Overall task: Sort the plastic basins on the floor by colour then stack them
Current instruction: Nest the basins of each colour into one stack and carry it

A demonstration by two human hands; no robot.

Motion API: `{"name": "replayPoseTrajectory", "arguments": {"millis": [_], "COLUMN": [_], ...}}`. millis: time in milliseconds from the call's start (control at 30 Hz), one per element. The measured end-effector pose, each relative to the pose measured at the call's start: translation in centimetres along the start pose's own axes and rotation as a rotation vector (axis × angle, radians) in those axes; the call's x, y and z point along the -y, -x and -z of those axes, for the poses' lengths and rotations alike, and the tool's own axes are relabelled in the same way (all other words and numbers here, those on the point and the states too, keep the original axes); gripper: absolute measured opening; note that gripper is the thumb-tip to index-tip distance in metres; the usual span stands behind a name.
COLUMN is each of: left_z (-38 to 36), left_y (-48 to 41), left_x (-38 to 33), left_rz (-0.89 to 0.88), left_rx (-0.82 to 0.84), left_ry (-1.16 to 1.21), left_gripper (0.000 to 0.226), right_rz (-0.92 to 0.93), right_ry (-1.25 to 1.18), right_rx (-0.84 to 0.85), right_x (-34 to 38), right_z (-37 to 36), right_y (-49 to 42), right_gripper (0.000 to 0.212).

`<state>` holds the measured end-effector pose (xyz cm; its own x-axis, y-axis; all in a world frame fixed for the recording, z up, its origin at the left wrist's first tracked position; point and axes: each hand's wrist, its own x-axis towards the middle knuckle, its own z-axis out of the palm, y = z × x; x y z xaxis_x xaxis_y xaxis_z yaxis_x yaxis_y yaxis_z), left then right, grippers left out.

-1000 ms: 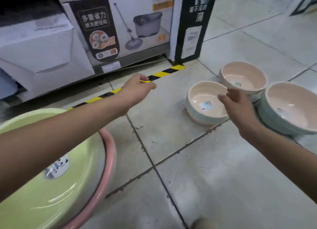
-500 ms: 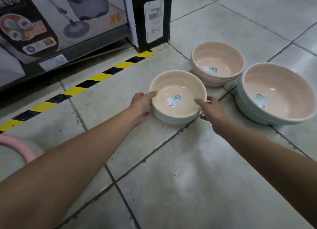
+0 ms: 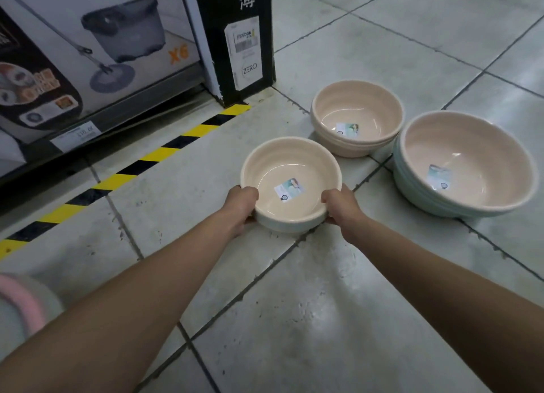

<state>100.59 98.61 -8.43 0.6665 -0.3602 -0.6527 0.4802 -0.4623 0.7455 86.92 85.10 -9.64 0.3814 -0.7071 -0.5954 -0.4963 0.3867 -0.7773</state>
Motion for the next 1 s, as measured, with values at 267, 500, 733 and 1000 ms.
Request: {"name": "replayPoseTrajectory", "arguments": {"millis": [267,500,733,1000], "left_z": [-1.1,-2.6,-2.3,-2.9], "left_y": [1.7,3.3,3.5,3.5], "left_x": [1.6,2.7,3.2,2.5], "left_rz": [-0.011,-0.01,0.003,-0.074], "left_rx": [0.023,0.038,0.055,-0.058], "left_ry": [-0.057,-0.052,-0.075,-0.186], "left_gripper": [0.044,0.034,0.037,0.052], "right_rz": [-0.023,-0.01,0.006,0.02], "right_ry": [-0.04,-0.036,0.005,-0.05], "right_rx": [0.003,0.005,-0.01,0.052], "right_x": [-1.7,-3.4,-3.7,-3.5], "right_z": [2.4,4.5,4.5,5.7], "right_y": [1.8,2.3,2.8,2.9], "right_gripper": [0.048,0.044,0.047,0.043]}}
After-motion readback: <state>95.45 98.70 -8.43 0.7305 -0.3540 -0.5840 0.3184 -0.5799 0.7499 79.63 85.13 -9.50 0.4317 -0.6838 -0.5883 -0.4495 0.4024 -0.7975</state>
